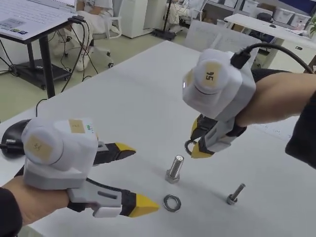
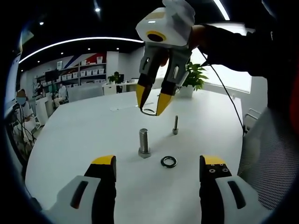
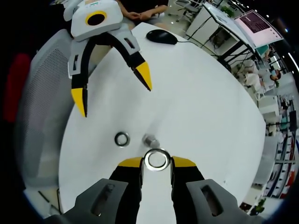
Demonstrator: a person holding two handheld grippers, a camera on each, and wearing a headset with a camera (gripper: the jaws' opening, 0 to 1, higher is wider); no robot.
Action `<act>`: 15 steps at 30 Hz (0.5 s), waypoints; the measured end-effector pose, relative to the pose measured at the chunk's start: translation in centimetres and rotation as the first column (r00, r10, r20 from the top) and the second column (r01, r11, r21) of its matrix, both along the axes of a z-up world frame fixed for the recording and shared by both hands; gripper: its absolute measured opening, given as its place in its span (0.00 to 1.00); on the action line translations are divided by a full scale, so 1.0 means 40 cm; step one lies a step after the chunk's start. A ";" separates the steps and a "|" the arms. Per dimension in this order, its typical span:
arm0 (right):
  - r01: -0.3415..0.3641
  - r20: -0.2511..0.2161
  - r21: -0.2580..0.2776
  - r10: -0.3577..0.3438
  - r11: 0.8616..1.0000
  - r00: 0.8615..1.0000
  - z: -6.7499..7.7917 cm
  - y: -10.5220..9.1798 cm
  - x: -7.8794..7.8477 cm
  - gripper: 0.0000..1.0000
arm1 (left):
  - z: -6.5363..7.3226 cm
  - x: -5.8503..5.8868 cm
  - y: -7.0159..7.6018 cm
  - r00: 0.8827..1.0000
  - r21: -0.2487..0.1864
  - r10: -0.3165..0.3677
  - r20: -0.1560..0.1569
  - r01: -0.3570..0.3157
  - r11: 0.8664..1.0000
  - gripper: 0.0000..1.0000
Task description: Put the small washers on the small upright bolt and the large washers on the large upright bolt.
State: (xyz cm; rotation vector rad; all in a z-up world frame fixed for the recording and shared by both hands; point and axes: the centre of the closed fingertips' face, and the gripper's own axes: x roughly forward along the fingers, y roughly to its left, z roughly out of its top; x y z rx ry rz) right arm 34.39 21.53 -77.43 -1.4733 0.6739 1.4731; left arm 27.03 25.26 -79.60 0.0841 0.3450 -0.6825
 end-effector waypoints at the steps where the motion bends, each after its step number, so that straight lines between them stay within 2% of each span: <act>1: -0.002 -0.003 -0.002 0.001 1.000 1.000 -0.003 0.002 0.000 0.24 | 0.001 0.000 -0.001 1.000 0.000 -0.001 0.001 0.001 1.000 0.72; 9: -0.004 -0.032 -0.026 0.003 1.000 0.999 -0.030 0.011 0.000 0.24 | -0.003 0.001 0.004 1.000 0.003 0.005 0.004 -0.005 1.000 0.72; 15: -0.007 -0.037 -0.036 0.005 0.999 0.999 -0.039 0.013 0.008 0.24 | -0.017 0.000 0.007 1.000 0.018 0.006 -0.006 -0.006 1.000 0.72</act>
